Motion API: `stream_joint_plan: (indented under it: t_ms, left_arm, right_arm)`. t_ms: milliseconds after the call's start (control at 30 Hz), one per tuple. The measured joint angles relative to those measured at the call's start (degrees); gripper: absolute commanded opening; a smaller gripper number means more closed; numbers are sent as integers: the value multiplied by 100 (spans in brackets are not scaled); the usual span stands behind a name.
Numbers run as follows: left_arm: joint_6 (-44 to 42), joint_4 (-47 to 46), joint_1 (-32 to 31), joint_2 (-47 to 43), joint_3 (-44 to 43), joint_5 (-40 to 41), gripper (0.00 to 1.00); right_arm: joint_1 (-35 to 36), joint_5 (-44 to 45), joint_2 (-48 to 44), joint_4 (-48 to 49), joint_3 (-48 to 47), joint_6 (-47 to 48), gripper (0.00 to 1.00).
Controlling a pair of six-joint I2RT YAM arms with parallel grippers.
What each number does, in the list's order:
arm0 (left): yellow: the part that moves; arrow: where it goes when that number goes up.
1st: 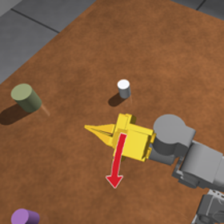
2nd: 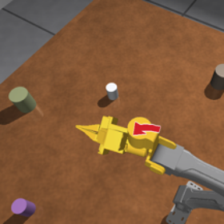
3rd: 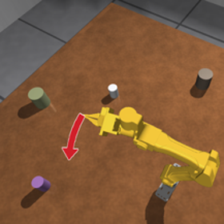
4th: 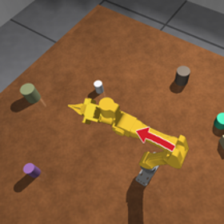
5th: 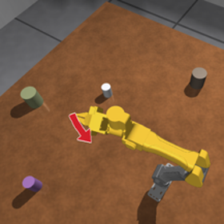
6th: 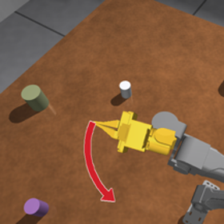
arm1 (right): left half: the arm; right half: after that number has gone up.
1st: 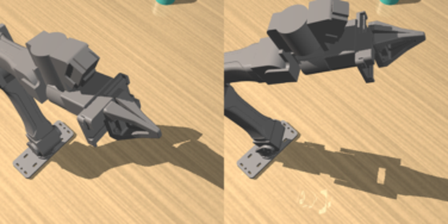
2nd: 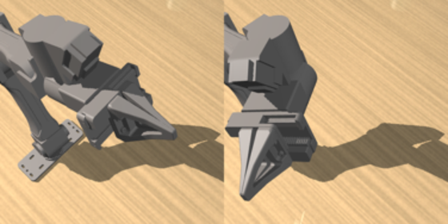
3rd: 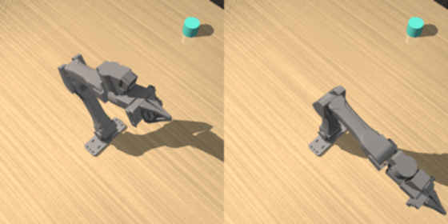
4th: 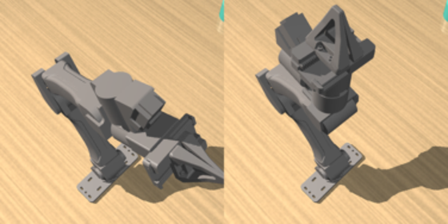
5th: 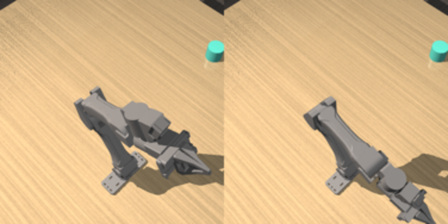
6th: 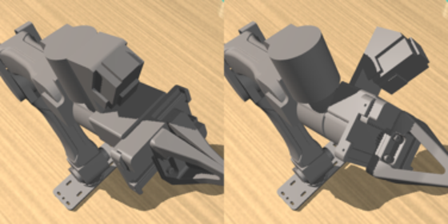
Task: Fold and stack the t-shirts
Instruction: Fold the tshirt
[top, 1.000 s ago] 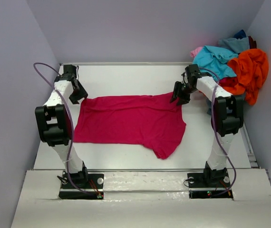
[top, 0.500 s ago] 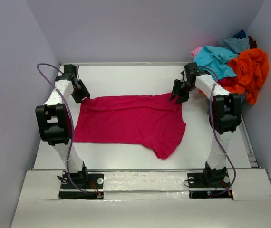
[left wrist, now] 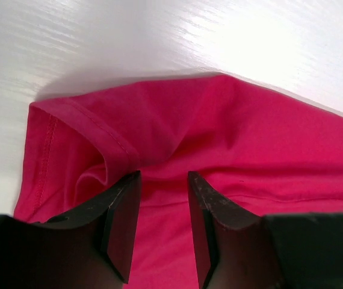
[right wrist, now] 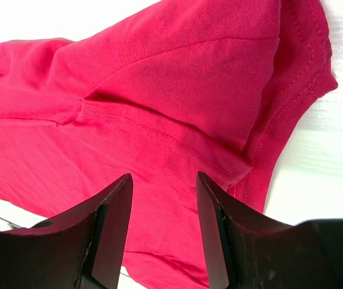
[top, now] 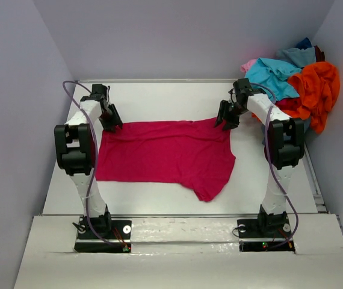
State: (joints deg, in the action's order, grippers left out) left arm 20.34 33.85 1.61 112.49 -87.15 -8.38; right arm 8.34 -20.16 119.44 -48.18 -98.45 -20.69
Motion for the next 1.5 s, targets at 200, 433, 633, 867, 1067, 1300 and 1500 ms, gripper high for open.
stream_joint_plan:
  t_ms: [200, 433, 633, 867, 1067, 1300, 1500]
  left_arm:
    - [-33, 11, 31, 468, -264, 61, 48]
    - [-31, 142, 232, 857, -876, 345, 48]
    - [-28, 302, 374, 863, -1429, 890, 48]
    - [-26, 382, 387, 863, -1591, 975, 48]
    - [-33, 323, 348, 846, -1344, 595, 47]
    - [-35, 251, 210, 841, -931, 186, 47]
    - [-35, 195, 114, 841, -737, -79, 48]
  right_arm:
    - [0, 0, 0, -31, 0, 7, 52]
    - [0, -7, 17, -31, 0, 24, 52]
    - [0, -68, 39, -28, 0, 39, 52]
    - [0, -92, 170, -28, 0, 42, 52]
    - [0, -57, 378, -33, -48, 37, 52]
    - [0, 166, 739, -133, -391, 24, 52]
    - [0, 157, 813, -170, -896, -11, 52]
